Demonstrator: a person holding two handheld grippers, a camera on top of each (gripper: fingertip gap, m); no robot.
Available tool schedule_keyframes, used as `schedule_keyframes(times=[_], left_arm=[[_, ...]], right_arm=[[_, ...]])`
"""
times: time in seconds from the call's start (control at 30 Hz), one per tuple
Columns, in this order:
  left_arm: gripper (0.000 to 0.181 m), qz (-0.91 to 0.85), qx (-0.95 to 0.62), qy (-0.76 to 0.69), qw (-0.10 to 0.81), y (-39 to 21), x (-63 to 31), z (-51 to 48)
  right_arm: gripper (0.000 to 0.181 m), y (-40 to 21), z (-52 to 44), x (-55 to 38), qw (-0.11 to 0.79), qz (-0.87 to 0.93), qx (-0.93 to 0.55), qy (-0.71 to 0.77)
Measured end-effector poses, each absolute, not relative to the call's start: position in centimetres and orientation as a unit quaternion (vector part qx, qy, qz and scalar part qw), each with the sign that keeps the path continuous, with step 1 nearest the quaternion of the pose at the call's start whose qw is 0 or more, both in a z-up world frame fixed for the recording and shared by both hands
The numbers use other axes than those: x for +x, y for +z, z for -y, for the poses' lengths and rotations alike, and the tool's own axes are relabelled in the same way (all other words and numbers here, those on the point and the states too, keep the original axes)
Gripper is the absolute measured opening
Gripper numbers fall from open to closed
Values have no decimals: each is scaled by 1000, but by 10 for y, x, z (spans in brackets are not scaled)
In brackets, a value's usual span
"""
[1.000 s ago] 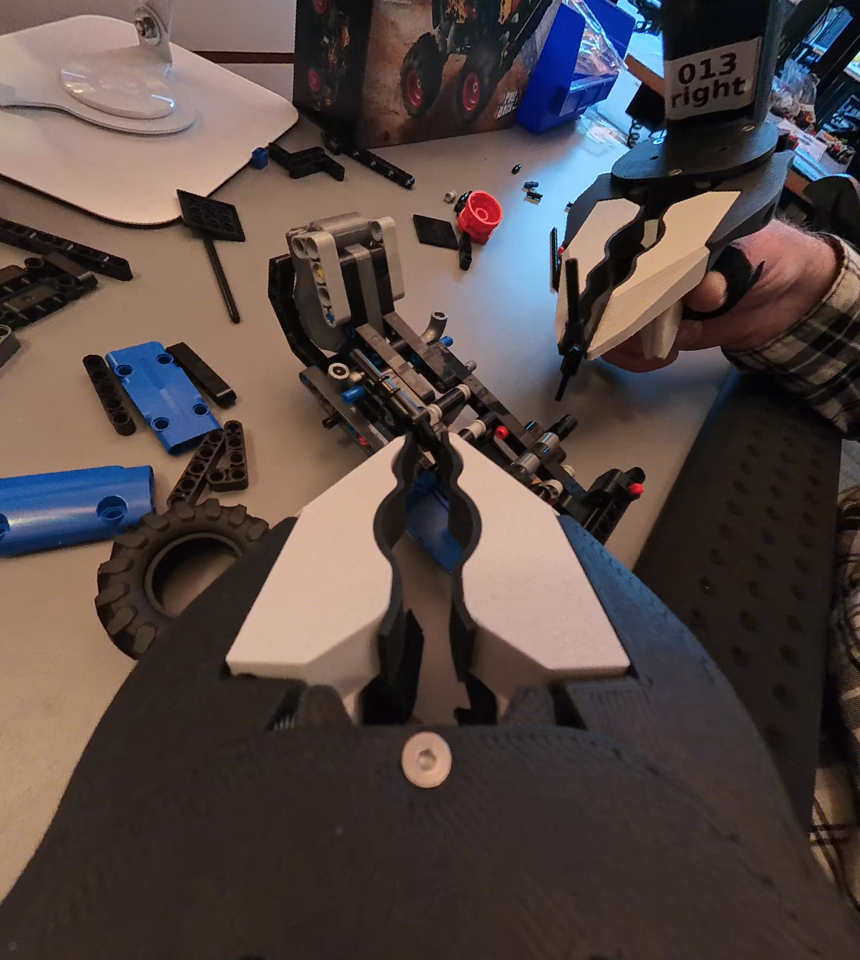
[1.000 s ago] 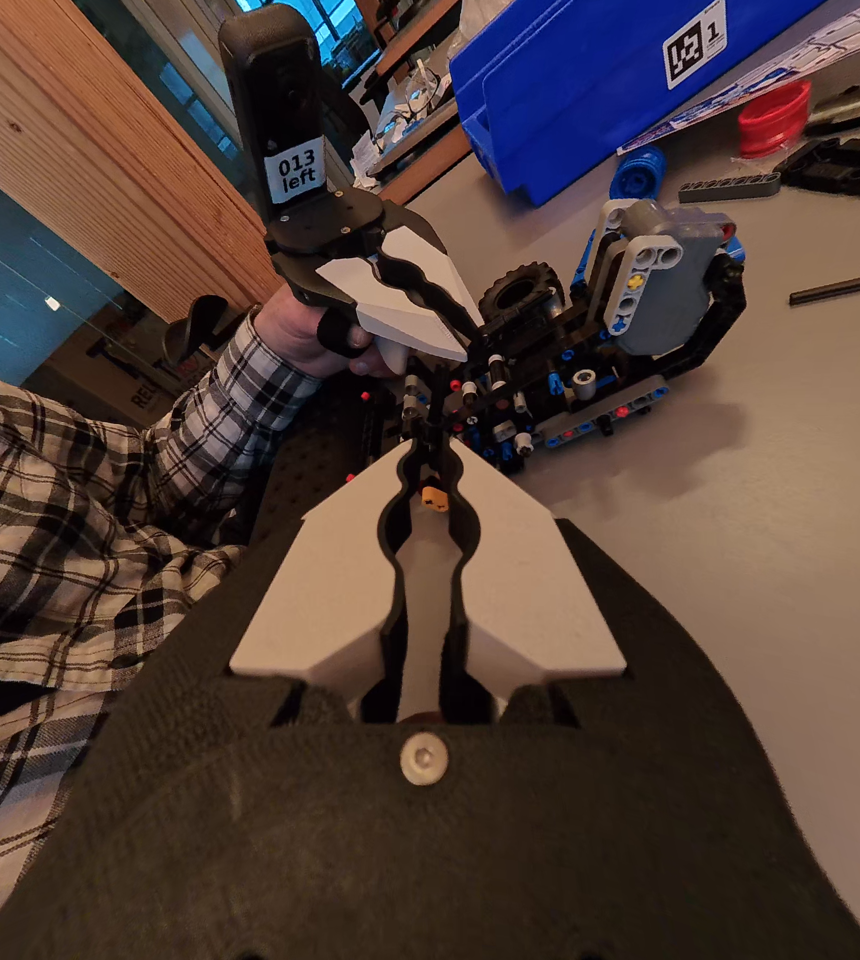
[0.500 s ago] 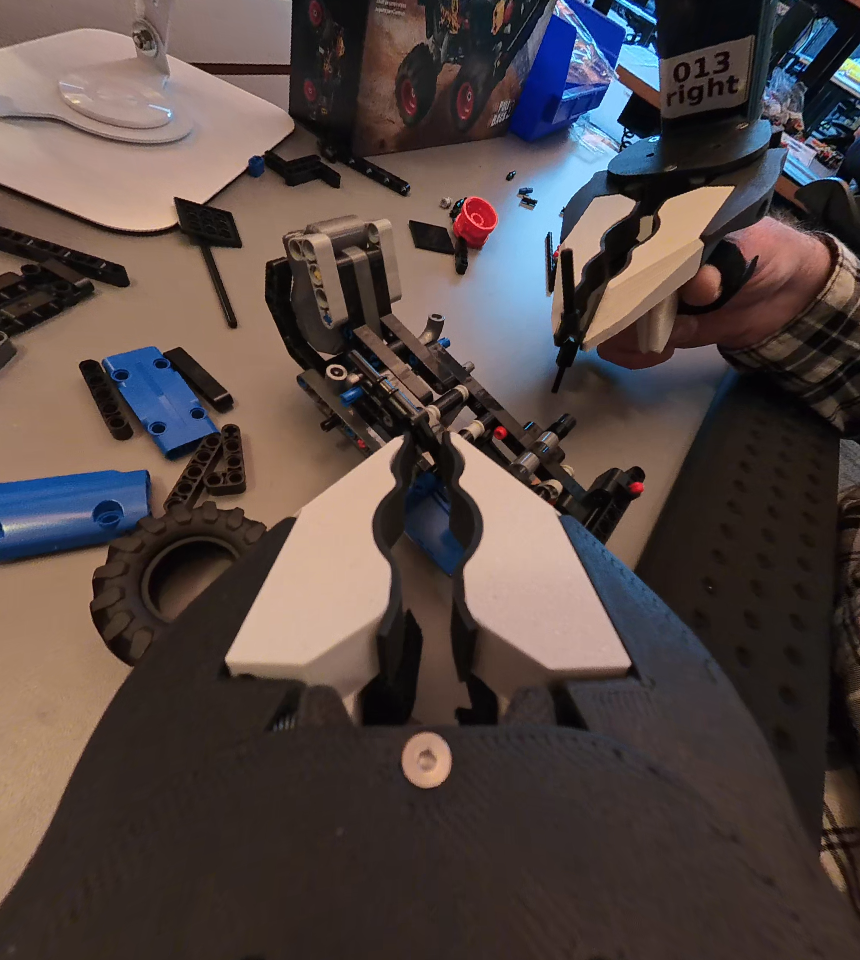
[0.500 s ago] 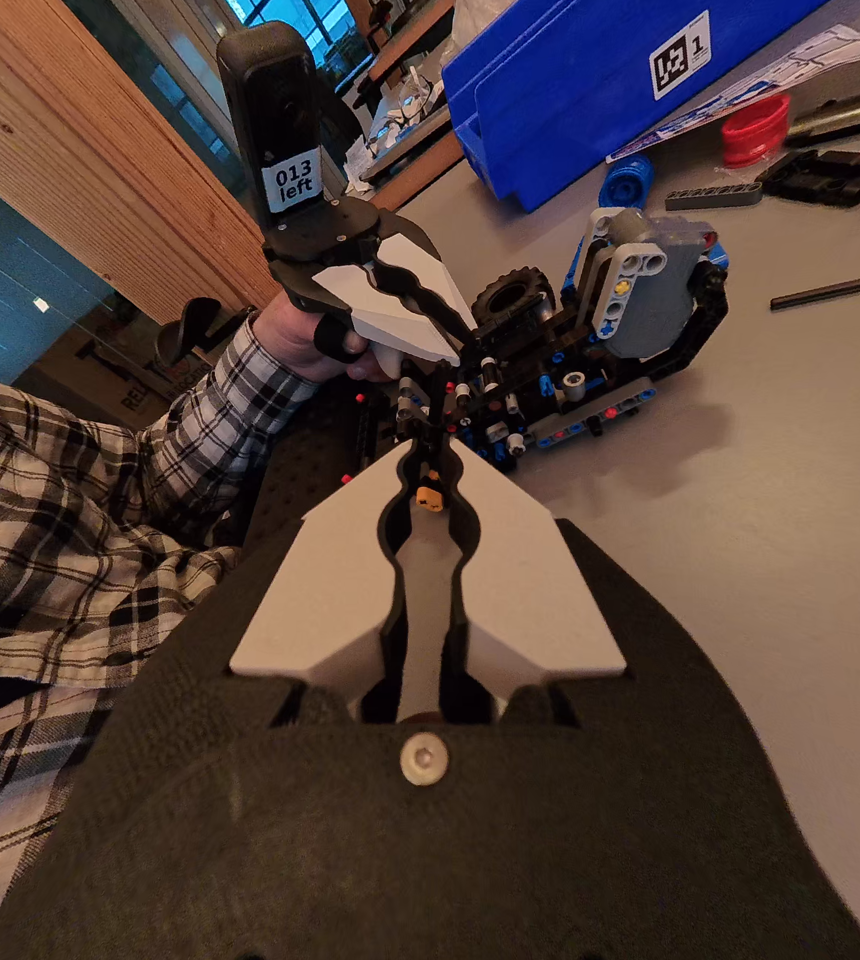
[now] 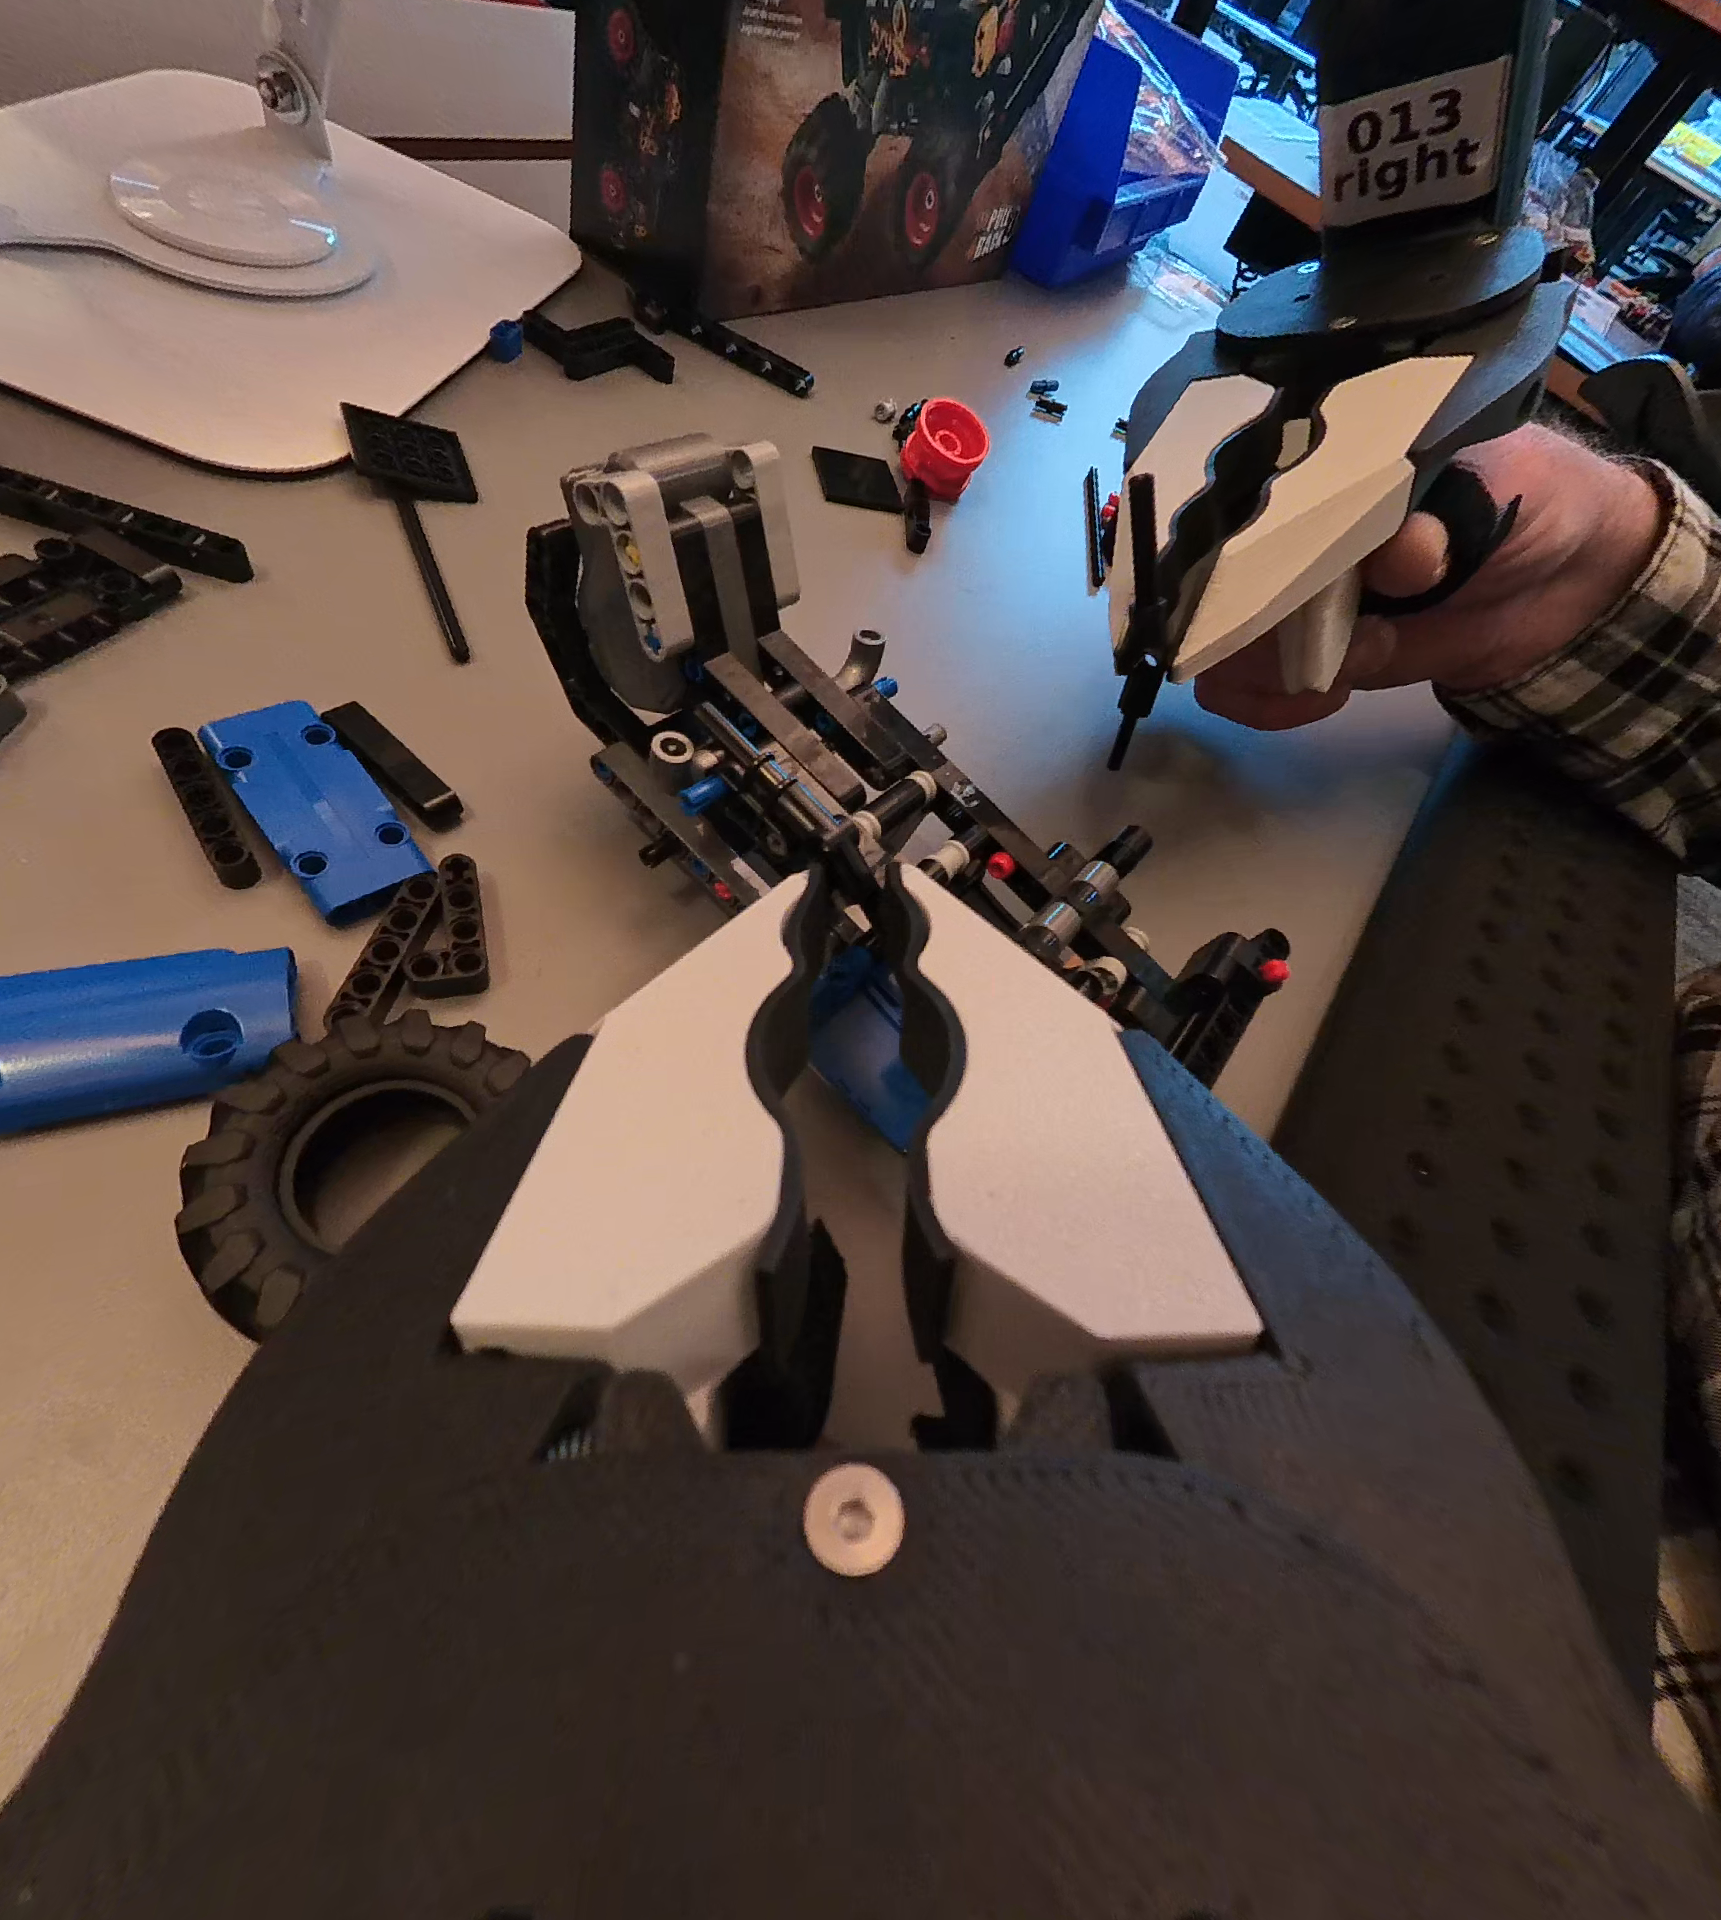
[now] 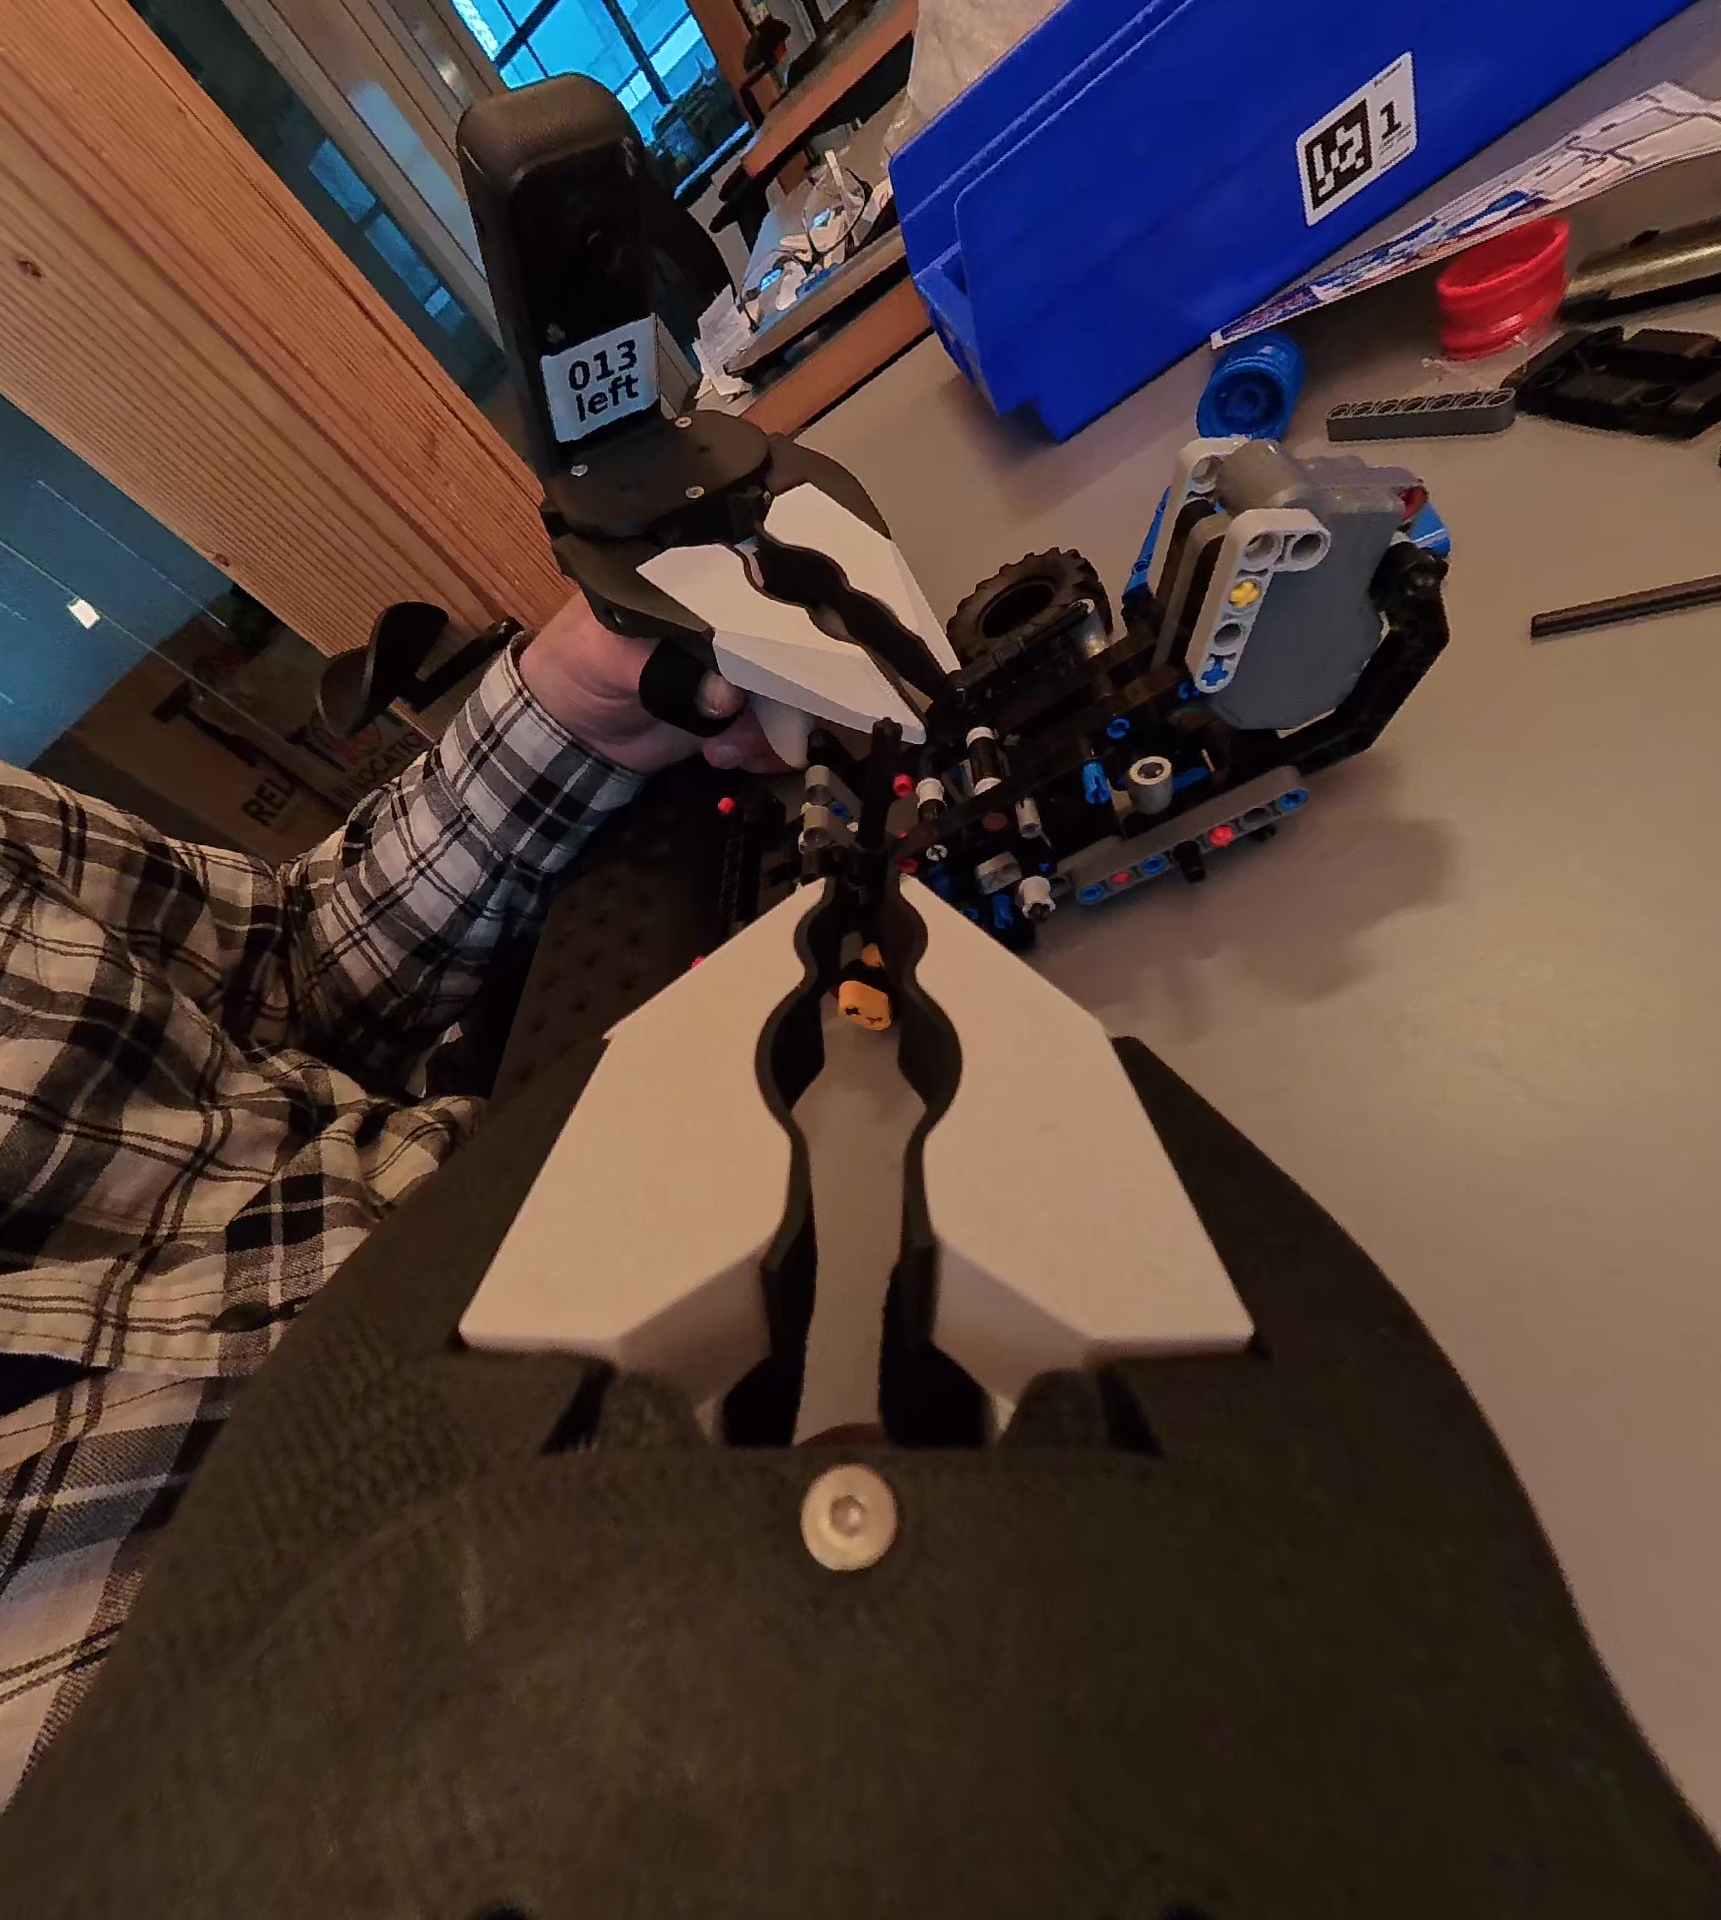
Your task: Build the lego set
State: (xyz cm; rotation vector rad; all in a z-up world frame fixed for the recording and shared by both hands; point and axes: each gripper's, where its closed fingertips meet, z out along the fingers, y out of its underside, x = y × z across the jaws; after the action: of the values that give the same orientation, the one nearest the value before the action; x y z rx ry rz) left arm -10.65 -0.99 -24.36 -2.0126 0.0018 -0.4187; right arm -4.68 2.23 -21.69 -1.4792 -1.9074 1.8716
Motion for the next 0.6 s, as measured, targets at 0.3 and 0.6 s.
schedule_keyframes(times=[0.3,0.6], left_arm=[[9,-5,-839,-166,519,-243,-107,10],[9,-5,-839,-162,520,-244,-107,10]], right_arm=[[5,-217,-23,-47,45,624,-485,612],[5,-214,-27,-48,58,622,-486,611]])
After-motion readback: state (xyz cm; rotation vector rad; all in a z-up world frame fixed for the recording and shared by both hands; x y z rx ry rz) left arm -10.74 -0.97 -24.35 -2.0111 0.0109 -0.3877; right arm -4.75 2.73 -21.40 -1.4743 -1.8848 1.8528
